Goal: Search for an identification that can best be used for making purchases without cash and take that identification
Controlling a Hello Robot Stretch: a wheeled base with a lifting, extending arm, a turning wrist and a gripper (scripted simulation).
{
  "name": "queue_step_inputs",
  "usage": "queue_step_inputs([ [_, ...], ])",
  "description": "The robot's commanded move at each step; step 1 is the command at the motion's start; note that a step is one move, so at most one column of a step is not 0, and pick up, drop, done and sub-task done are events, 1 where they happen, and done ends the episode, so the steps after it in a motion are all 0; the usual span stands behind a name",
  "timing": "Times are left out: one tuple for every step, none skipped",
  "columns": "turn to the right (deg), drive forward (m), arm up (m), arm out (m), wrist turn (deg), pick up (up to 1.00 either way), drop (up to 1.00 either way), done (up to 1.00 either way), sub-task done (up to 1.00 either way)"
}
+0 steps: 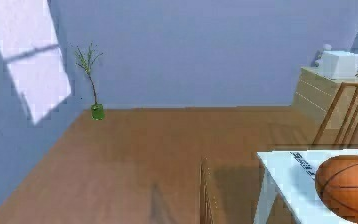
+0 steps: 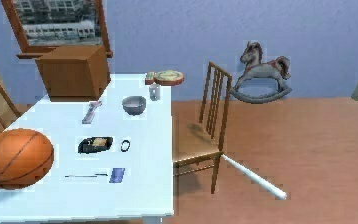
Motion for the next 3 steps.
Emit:
queue_step_inputs([
  [-15.0, 0.0, 0.0, 0.0, 0.0, 0.0, 0.0, 0.0, 0.0],
  [-3.0, 0.0, 0.0, 0.0, 0.0, 0.0, 0.0, 0.0, 0.0],
  [45.0, 0.0, 0.0, 0.0, 0.0, 0.0, 0.0, 0.0, 0.0],
])
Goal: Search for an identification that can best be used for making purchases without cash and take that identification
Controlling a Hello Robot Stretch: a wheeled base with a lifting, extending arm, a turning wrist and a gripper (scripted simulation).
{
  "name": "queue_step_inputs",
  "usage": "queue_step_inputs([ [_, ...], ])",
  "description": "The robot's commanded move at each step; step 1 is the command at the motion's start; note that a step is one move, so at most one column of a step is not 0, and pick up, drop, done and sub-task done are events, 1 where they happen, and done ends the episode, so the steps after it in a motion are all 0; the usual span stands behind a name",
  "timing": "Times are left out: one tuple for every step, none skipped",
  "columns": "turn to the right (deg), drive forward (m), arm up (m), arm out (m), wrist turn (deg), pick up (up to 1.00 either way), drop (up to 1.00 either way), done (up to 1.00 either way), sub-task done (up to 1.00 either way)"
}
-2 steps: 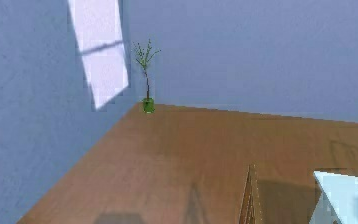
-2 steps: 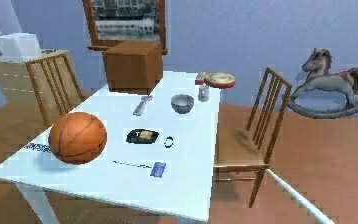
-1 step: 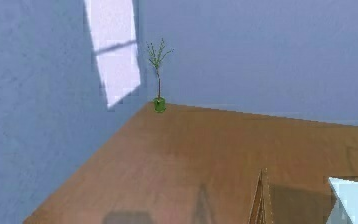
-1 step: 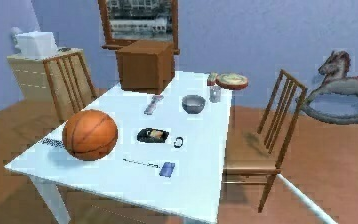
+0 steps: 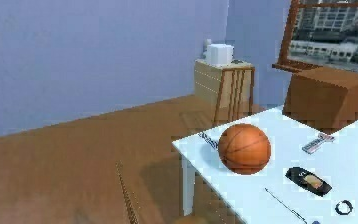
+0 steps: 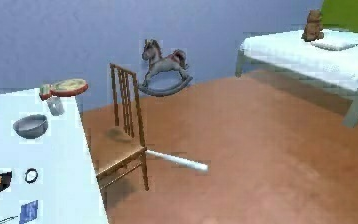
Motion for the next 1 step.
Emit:
queue_step_inputs([
  [45.0, 0.0, 0.0, 0.0, 0.0, 0.0, 0.0, 0.0, 0.0],
])
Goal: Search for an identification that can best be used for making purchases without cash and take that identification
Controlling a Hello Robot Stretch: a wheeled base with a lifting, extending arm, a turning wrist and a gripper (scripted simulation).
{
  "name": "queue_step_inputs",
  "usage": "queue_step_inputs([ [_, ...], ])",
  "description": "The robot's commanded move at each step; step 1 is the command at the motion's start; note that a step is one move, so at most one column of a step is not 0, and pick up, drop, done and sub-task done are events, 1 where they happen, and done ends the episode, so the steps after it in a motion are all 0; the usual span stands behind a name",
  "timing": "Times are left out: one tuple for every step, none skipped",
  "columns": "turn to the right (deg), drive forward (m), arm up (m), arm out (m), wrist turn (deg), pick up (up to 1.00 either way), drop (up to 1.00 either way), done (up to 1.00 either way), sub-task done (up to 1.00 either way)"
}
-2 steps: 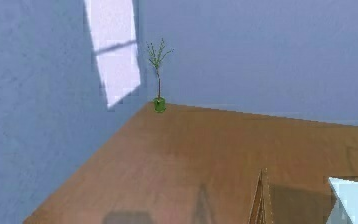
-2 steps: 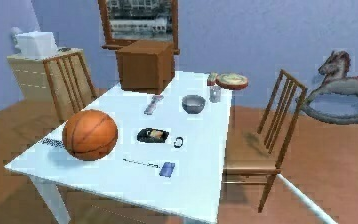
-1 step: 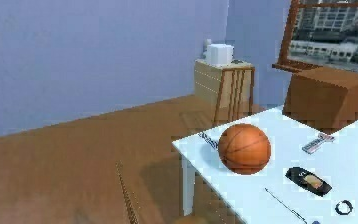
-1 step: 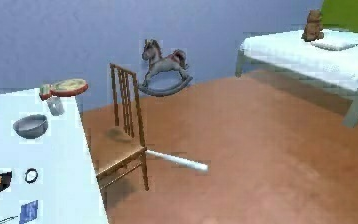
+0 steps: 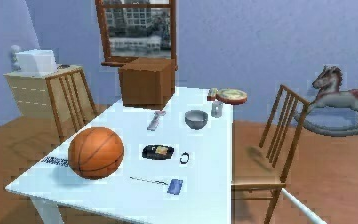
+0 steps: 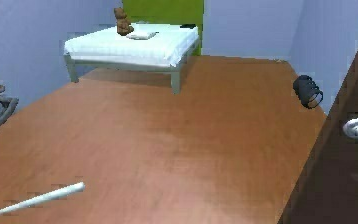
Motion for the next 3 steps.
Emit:
queue_step_inputs([
  [24.0, 0.0, 0.0, 0.0, 0.0, 0.0, 0.0, 0.0, 0.0],
  [0.0, 0.1, 0.0, 0.0, 0.0, 0.0, 0.0, 0.0, 0.0],
  [-45.0, 0.0, 0.0, 0.0, 0.0, 0.0, 0.0, 0.0, 0.0],
])
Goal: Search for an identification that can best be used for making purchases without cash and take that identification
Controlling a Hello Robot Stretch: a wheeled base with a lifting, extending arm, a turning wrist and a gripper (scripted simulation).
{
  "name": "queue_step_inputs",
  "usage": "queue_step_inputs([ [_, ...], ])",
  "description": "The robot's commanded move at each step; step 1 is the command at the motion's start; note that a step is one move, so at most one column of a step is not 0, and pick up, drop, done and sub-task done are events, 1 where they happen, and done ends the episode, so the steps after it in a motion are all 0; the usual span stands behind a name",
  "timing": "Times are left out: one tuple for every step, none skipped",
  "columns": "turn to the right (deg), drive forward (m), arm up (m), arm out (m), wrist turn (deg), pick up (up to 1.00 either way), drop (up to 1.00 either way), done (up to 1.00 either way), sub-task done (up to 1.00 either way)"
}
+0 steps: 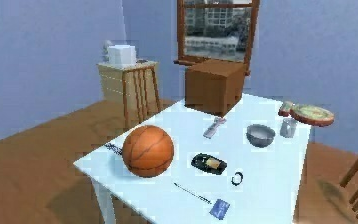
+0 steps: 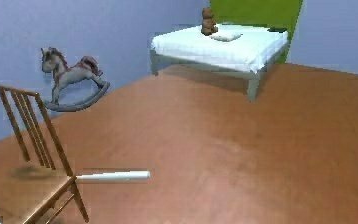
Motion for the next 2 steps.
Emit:
queue_step_inputs([
  [-45.0, 0.0, 0.0, 0.0, 0.0, 0.0, 0.0, 0.0, 0.0],
  [-24.0, 0.0, 0.0, 0.0, 0.0, 0.0, 0.0, 0.0, 0.0],
])
